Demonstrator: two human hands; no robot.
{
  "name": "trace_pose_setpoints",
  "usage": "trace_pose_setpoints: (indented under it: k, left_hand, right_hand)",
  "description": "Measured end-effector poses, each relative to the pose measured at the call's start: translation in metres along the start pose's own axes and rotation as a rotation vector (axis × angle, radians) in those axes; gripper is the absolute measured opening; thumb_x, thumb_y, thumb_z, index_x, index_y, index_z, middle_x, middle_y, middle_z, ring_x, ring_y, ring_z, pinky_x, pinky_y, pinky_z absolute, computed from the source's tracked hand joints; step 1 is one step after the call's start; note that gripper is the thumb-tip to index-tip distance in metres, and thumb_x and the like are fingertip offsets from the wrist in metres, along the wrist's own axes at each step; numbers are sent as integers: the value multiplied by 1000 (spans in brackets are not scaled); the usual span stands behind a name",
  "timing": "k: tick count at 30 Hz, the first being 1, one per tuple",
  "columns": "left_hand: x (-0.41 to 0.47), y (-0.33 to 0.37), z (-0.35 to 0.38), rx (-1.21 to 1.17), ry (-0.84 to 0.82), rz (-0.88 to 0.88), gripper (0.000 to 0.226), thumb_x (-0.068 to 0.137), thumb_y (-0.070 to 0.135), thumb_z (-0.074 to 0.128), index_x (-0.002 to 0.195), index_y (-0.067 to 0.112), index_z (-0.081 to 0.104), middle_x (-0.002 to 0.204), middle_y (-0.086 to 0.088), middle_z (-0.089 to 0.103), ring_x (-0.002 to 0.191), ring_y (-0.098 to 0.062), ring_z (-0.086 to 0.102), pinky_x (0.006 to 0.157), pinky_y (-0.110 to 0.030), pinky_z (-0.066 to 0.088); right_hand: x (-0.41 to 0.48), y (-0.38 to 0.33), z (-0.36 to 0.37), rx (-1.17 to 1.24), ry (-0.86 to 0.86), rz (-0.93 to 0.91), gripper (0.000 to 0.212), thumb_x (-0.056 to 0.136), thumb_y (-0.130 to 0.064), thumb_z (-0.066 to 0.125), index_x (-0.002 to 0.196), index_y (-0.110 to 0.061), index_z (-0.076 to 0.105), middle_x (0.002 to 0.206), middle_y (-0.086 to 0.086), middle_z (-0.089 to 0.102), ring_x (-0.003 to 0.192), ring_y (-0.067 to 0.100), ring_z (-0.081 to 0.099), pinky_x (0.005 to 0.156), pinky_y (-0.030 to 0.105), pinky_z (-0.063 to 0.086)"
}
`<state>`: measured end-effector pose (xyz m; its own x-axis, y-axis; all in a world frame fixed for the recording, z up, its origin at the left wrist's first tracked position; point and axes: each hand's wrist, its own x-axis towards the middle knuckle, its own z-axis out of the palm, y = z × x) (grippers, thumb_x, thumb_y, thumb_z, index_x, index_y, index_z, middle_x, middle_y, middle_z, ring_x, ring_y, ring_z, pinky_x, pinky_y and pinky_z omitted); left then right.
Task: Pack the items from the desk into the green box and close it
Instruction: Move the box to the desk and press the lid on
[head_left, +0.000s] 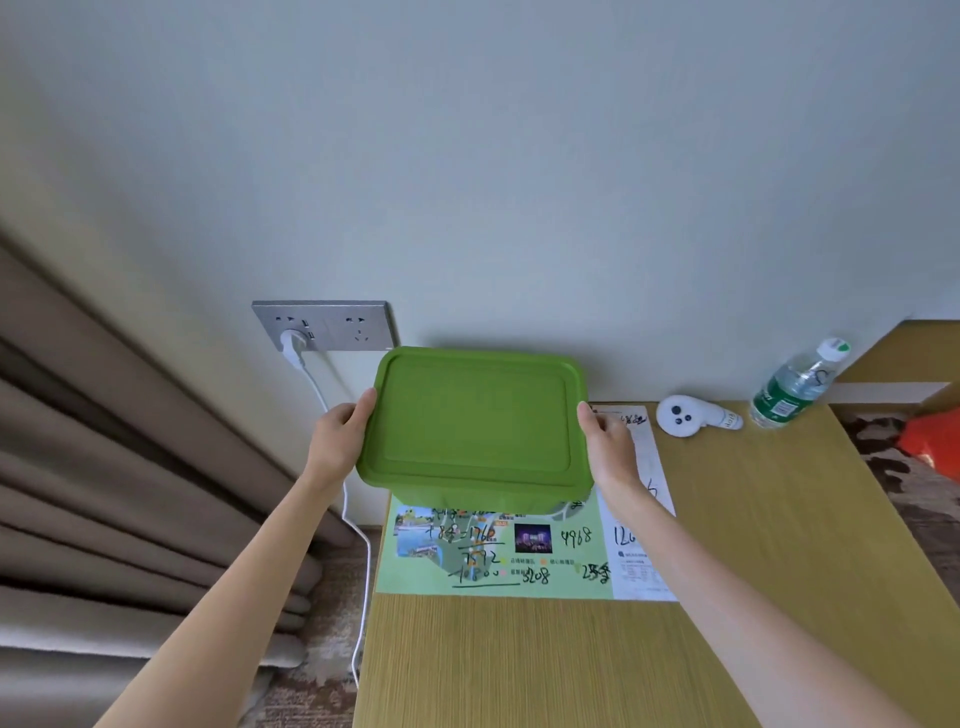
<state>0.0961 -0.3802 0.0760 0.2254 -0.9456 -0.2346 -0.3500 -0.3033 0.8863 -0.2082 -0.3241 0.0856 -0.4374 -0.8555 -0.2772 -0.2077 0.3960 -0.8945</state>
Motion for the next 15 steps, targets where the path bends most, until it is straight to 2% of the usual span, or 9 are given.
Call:
trace_pose_setpoints:
  k: [4,5,7,9,12,15]
  left_hand:
    - [21,-16,0,-7,16,-11,53,94,52,51,74,3,57,73,-10,45,68,-18,41,62,-31,33]
    - [25,-19,-1,-10,19,-15,53,94,52,51,75,3,58,74,-9,45,69,-17,41,63,-31,33]
    - [29,-26,0,-23,23,-27,52,93,53,51,79,4,60,76,-9,46,71,-17,42,65,-32,34]
    - [33,-30,1,-42,32,-36,49,93,54,52,81,7,61,78,-8,48,72,-17,44,66,-32,35]
    - [37,-30,5,-49,48,-35,54,93,53,52,79,2,60,75,-9,49,69,-17,44,63,-31,36]
    - [39,-29,8,-51,55,-31,56,93,53,52,78,0,60,72,-6,51,68,-18,46,60,-31,37]
  right_hand:
    - [12,8,22,20,-4,6,38,100,-39,46,89,-3,54,77,3,49,76,20,46,71,36,37]
    - [14,9,26,23,0,0,37,100,-38,46,83,-6,53,74,2,47,73,19,44,69,36,38]
    - [19,11,32,19,17,-21,40,99,-39,47,67,-16,39,64,-3,37,62,16,37,57,31,30]
    - [25,12,36,-7,32,-19,41,99,-41,47,69,-15,38,64,-3,37,60,14,36,58,32,29]
    - [32,13,38,-32,47,-24,39,98,-43,47,77,-11,43,67,-2,41,63,15,40,61,35,31]
    - [39,13,38,-45,52,-39,39,98,-43,46,72,-15,40,66,-3,39,60,13,38,58,34,30]
